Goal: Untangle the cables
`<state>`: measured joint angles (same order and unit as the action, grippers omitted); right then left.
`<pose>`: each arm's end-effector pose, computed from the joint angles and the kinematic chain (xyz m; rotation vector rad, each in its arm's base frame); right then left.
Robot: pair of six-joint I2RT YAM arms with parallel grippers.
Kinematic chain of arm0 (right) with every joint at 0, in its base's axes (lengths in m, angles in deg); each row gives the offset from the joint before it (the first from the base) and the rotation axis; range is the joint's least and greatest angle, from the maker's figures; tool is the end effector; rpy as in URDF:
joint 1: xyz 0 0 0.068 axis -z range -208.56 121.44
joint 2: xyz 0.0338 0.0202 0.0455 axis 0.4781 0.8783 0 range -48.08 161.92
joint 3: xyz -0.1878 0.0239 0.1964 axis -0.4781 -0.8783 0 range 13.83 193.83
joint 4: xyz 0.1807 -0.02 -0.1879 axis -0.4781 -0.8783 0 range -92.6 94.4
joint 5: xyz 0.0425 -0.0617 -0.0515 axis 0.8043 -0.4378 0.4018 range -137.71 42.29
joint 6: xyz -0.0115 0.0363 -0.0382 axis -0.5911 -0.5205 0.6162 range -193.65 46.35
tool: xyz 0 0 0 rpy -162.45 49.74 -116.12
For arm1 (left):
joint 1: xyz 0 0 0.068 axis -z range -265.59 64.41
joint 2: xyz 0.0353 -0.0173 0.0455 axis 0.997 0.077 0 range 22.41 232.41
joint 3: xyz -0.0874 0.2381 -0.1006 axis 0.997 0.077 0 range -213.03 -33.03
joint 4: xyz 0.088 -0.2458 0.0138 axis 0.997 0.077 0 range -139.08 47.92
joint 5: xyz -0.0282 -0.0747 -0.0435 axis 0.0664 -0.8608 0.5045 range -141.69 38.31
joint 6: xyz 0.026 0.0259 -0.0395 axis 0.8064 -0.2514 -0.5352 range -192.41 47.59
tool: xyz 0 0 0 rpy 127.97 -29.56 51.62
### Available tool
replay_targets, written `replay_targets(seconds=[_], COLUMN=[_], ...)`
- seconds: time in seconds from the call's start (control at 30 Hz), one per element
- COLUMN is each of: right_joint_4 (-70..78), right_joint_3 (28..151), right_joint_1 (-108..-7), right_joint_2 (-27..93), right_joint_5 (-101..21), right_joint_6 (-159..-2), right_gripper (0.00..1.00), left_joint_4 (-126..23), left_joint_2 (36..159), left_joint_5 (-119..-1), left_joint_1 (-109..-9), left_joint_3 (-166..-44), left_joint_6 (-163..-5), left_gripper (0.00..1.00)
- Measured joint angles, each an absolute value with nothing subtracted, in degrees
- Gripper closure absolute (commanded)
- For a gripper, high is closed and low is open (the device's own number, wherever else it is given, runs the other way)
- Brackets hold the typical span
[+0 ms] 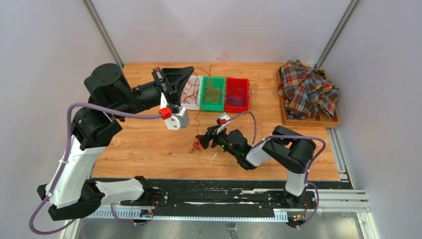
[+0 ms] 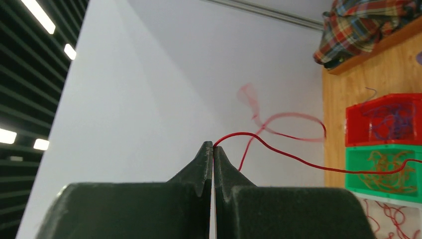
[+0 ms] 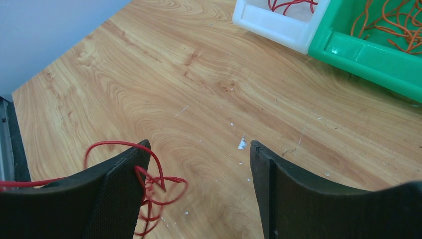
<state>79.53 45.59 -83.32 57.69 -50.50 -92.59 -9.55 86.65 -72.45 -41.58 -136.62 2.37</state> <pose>0.1897 0.2657 0.1507 -0.4643 1.5684 0.9681 0.1092 -0.1230 0.5527 1.4779 0.5455 0.1363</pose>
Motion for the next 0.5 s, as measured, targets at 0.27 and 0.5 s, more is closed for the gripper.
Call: replay_targets(seconds=[0.27,0.5], right_joint_4=[79.64,79.86], right_joint_3=[44.94,41.49], right_joint_1=[-83.32,-83.32], right_joint_2=[57.69,54.46], right_joint_5=[-51.52,-53.64], right_joint_6=[-93.05,-92.0], right_gripper=[0.3,0.14], left_joint_4=[-13.5,-16.04], left_joint_2=[86.37,86.52], left_joint_5=[-71.37,-69.08], left_joint_1=[-41.56,-41.56], left_joint_3=[-140.25,-139.72], left_joint_6=[2.89,5.5], left_gripper=[0.99,0.99])
